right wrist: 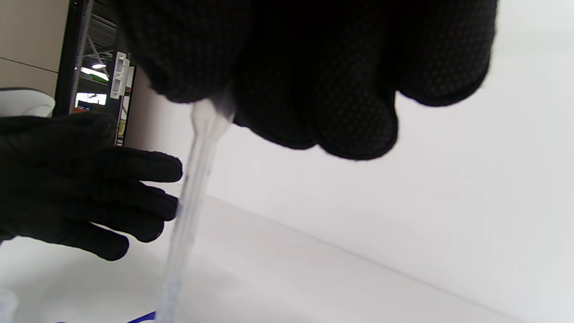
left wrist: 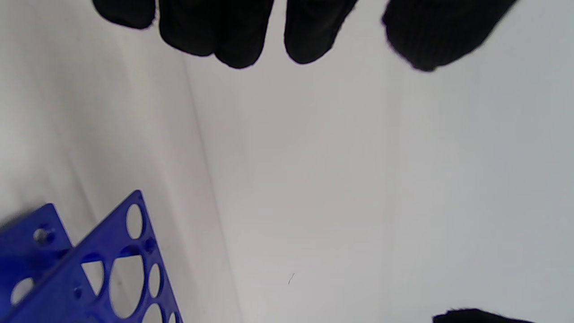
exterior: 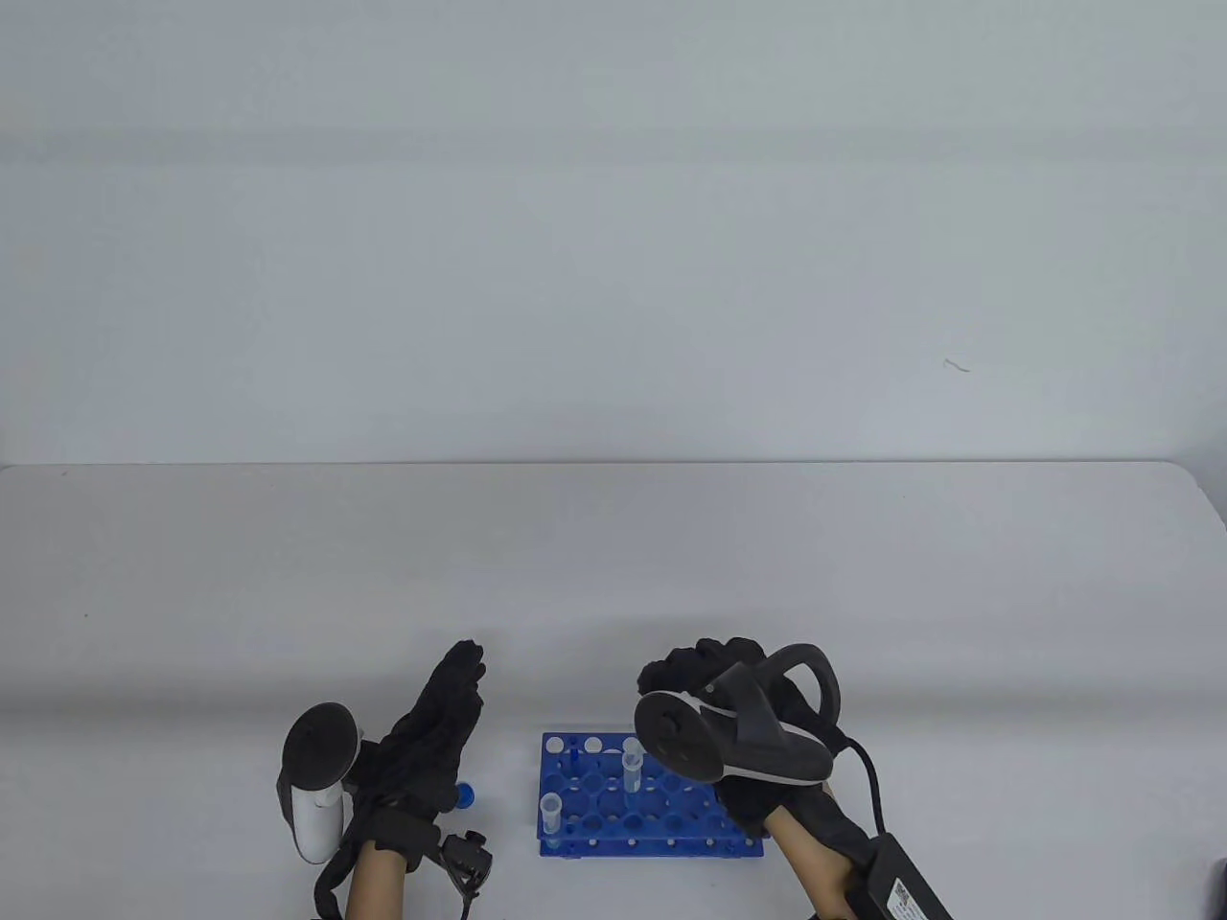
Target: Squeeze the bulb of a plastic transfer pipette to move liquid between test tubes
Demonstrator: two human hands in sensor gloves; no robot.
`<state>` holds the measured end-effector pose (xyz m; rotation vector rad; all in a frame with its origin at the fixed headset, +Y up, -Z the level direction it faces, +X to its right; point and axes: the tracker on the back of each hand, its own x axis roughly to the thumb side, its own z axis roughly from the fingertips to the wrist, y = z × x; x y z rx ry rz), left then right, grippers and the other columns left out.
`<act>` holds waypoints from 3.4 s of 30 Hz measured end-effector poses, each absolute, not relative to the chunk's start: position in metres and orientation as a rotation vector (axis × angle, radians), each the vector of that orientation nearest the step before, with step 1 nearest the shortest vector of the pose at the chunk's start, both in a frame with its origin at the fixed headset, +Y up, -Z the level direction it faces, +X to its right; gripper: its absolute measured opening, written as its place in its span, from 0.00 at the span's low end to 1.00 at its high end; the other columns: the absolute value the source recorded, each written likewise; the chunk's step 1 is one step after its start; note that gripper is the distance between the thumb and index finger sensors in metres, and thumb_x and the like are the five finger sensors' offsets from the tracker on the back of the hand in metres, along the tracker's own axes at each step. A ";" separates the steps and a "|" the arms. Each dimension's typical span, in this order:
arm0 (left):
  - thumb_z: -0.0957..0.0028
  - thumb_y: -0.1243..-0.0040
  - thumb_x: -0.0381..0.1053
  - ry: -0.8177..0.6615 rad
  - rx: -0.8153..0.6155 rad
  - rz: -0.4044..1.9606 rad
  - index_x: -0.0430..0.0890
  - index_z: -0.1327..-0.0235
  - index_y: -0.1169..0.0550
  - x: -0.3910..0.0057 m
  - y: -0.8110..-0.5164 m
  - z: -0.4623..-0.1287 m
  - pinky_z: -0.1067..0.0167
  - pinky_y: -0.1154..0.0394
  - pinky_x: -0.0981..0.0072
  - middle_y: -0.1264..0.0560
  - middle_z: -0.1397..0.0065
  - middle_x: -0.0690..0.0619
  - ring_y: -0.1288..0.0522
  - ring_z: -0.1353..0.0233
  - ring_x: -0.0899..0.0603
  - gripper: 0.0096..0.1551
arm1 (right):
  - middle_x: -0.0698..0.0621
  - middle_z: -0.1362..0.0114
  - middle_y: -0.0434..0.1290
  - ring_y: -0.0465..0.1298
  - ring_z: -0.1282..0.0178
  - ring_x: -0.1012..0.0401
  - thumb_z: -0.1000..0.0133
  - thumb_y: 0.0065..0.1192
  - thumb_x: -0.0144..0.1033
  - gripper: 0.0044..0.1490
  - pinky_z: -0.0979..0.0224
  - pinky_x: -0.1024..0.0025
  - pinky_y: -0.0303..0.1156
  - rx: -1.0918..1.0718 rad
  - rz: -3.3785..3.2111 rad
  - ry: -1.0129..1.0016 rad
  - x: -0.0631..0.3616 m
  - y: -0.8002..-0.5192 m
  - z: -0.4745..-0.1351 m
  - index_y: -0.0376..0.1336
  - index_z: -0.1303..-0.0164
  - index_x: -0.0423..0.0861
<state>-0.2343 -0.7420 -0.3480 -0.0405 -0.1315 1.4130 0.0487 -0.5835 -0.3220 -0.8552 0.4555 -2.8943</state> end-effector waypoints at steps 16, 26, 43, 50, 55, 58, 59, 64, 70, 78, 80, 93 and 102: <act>0.49 0.54 0.73 -0.132 -0.040 1.412 0.56 0.13 0.45 -0.234 -0.742 -0.348 0.21 0.49 0.31 0.47 0.10 0.40 0.49 0.15 0.32 0.50 | 0.57 0.57 0.85 0.84 0.58 0.60 0.60 0.68 0.43 0.24 0.41 0.54 0.77 -0.902 -2.724 0.348 0.017 -0.631 -0.332 0.75 0.55 0.52; 0.49 0.54 0.73 -0.133 -0.040 1.414 0.56 0.13 0.45 -0.234 -0.742 -0.348 0.21 0.49 0.31 0.47 0.10 0.40 0.49 0.15 0.32 0.50 | 0.57 0.57 0.85 0.85 0.58 0.60 0.60 0.68 0.43 0.24 0.41 0.54 0.77 -0.887 -2.737 0.299 0.016 -0.637 -0.335 0.75 0.55 0.51; 0.49 0.54 0.73 -0.134 -0.040 1.414 0.56 0.13 0.45 -0.234 -0.742 -0.348 0.21 0.49 0.31 0.47 0.10 0.40 0.49 0.15 0.32 0.50 | 0.55 0.54 0.85 0.85 0.57 0.59 0.59 0.68 0.46 0.29 0.41 0.54 0.77 -0.857 -2.819 0.209 0.019 -0.639 -0.337 0.74 0.49 0.50; 0.49 0.54 0.73 -0.134 -0.040 1.414 0.56 0.13 0.45 -0.234 -0.742 -0.348 0.21 0.49 0.31 0.47 0.10 0.40 0.49 0.15 0.32 0.50 | 0.55 0.54 0.85 0.85 0.57 0.59 0.59 0.68 0.46 0.30 0.41 0.54 0.77 -0.858 -2.834 0.203 0.019 -0.639 -0.338 0.74 0.48 0.49; 0.49 0.54 0.74 -0.134 -0.040 1.415 0.56 0.13 0.45 -0.234 -0.742 -0.348 0.21 0.49 0.31 0.47 0.10 0.40 0.49 0.15 0.32 0.50 | 0.55 0.54 0.85 0.85 0.57 0.59 0.59 0.69 0.46 0.29 0.41 0.54 0.77 -0.850 -2.866 0.199 0.023 -0.634 -0.339 0.74 0.48 0.49; 0.49 0.54 0.73 -0.135 -0.040 1.416 0.56 0.13 0.45 -0.234 -0.742 -0.348 0.21 0.49 0.31 0.47 0.10 0.40 0.49 0.15 0.32 0.50 | 0.55 0.54 0.85 0.85 0.57 0.59 0.59 0.69 0.45 0.29 0.41 0.54 0.77 -0.842 -2.918 0.218 0.031 -0.623 -0.338 0.74 0.48 0.49; 0.49 0.54 0.73 -0.135 -0.040 1.416 0.56 0.13 0.45 -0.234 -0.742 -0.348 0.21 0.49 0.31 0.47 0.10 0.40 0.49 0.15 0.32 0.50 | 0.55 0.53 0.85 0.85 0.57 0.59 0.59 0.69 0.45 0.29 0.41 0.53 0.77 -0.833 -2.937 0.226 0.034 -0.618 -0.338 0.74 0.48 0.49; 0.49 0.54 0.74 -0.137 -0.040 1.417 0.56 0.13 0.45 -0.234 -0.742 -0.348 0.21 0.49 0.31 0.47 0.10 0.40 0.49 0.15 0.32 0.50 | 0.54 0.53 0.85 0.85 0.56 0.59 0.58 0.69 0.45 0.29 0.41 0.53 0.77 -0.817 -3.032 0.319 0.055 -0.588 -0.330 0.74 0.47 0.49; 0.49 0.54 0.73 -0.136 -0.040 1.417 0.56 0.13 0.45 -0.234 -0.742 -0.348 0.21 0.49 0.31 0.47 0.10 0.40 0.49 0.15 0.32 0.50 | 0.54 0.53 0.85 0.84 0.56 0.58 0.57 0.69 0.45 0.29 0.40 0.53 0.77 -0.835 -3.114 0.484 0.075 -0.555 -0.313 0.73 0.47 0.48; 0.49 0.54 0.73 -0.134 -0.041 1.415 0.56 0.13 0.45 -0.234 -0.742 -0.348 0.21 0.49 0.31 0.47 0.10 0.40 0.49 0.15 0.32 0.50 | 0.54 0.53 0.84 0.84 0.56 0.58 0.57 0.69 0.44 0.28 0.40 0.53 0.76 -1.074 -3.144 0.581 0.061 -0.548 -0.296 0.73 0.46 0.48; 0.49 0.54 0.74 -0.134 -0.040 1.416 0.56 0.13 0.45 -0.234 -0.742 -0.348 0.21 0.49 0.31 0.47 0.10 0.40 0.49 0.15 0.32 0.50 | 0.54 0.52 0.84 0.84 0.56 0.58 0.57 0.69 0.44 0.28 0.40 0.53 0.76 -1.125 -3.128 0.546 0.050 -0.553 -0.295 0.73 0.46 0.48; 0.49 0.54 0.73 -0.136 -0.041 1.417 0.56 0.13 0.45 -0.234 -0.741 -0.348 0.21 0.49 0.31 0.47 0.10 0.40 0.49 0.15 0.32 0.50 | 0.54 0.52 0.84 0.84 0.55 0.58 0.57 0.68 0.43 0.29 0.40 0.53 0.76 -1.143 -3.031 0.414 0.020 -0.584 -0.300 0.73 0.46 0.48; 0.49 0.54 0.73 -0.136 -0.042 1.417 0.56 0.13 0.45 -0.234 -0.742 -0.348 0.21 0.49 0.31 0.47 0.10 0.40 0.49 0.15 0.32 0.50 | 0.54 0.49 0.83 0.84 0.53 0.58 0.56 0.70 0.40 0.29 0.38 0.52 0.76 -1.170 -2.926 0.339 0.000 -0.598 -0.295 0.71 0.43 0.48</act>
